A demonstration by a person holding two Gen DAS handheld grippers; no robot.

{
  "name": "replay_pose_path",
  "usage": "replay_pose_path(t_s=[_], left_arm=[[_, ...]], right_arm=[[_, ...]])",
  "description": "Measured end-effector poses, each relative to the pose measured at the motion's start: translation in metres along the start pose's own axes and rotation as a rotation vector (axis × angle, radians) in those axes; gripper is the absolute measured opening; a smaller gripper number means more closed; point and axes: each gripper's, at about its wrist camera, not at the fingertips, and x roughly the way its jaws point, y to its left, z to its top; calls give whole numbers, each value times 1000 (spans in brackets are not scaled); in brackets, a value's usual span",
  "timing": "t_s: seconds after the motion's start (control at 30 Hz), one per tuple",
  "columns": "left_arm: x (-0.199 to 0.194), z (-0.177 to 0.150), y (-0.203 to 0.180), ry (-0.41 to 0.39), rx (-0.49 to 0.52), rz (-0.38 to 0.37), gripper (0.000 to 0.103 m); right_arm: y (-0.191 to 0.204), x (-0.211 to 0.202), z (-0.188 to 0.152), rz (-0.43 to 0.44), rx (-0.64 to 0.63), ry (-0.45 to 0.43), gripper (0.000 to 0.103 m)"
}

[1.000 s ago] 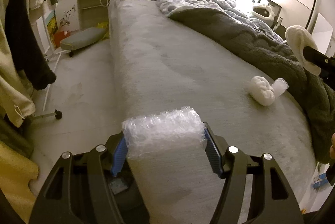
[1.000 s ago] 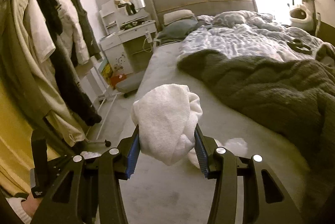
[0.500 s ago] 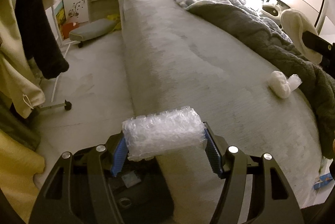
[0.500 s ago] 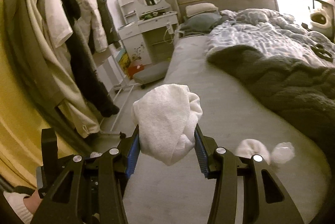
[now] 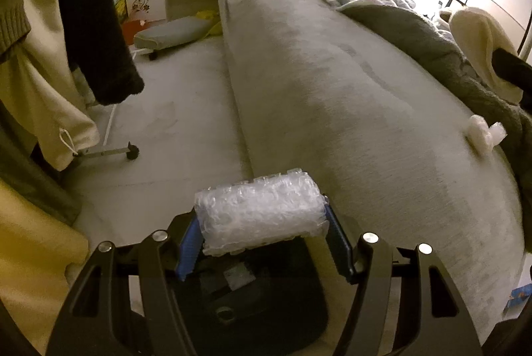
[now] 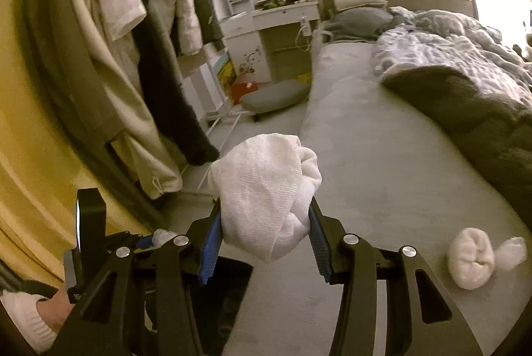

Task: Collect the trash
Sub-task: 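Carry the bubble wrap and towel in both tools over the black bin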

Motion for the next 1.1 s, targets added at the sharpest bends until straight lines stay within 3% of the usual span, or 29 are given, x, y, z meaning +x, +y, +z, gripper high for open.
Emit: replay_pose_path(t_s=[0.63,1.1], left_arm=[[48,-63,31,237,60,-8,68],[82,-111,51,406,30,-33,68]], right_arm=[[67,67,-14,78,-112,140,48],[94,106,-30,107,-137,280,48]])
